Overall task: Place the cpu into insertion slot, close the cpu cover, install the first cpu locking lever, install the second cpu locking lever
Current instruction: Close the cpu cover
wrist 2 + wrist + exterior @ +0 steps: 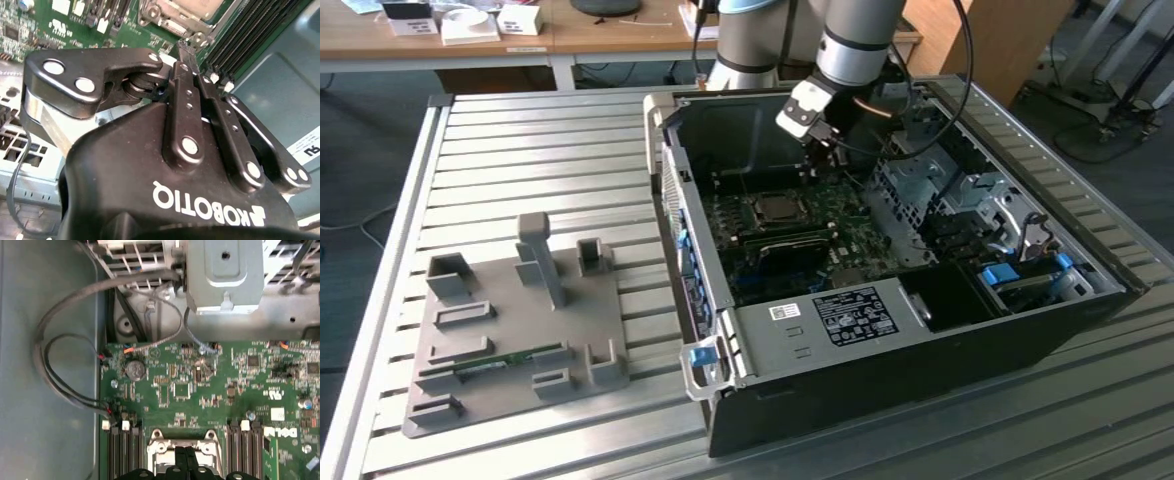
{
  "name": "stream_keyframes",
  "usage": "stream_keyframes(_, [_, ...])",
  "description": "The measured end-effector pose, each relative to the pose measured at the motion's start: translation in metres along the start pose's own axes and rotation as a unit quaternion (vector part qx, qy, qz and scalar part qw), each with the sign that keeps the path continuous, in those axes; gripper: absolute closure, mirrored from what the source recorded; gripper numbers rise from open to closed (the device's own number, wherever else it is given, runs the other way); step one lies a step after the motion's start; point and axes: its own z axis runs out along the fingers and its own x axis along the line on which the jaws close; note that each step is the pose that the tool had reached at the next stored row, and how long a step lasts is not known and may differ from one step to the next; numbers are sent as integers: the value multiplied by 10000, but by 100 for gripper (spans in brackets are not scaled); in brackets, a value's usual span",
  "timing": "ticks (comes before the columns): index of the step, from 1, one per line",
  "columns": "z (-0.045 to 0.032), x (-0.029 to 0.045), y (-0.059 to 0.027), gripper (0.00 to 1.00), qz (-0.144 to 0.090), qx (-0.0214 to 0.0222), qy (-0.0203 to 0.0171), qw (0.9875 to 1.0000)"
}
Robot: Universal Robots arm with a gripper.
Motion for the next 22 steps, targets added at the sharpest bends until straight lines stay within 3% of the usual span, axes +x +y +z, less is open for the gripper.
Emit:
stream_keyframes(4, [0,0,0,89,2,47,0,10000])
stream_keyframes(8, [11,0,-22,89,1,48,4,10000])
stream_keyframes(11, [22,-1,-36,89,-40,37,87,9999])
stream_keyframes(12, [23,-1,-36,89,-76,37,95,9999])
stream_keyframes(19, [23,-1,-37,89,-123,39,96,9999])
stream_keyframes(22, [23,-1,-37,89,-345,48,95,9993])
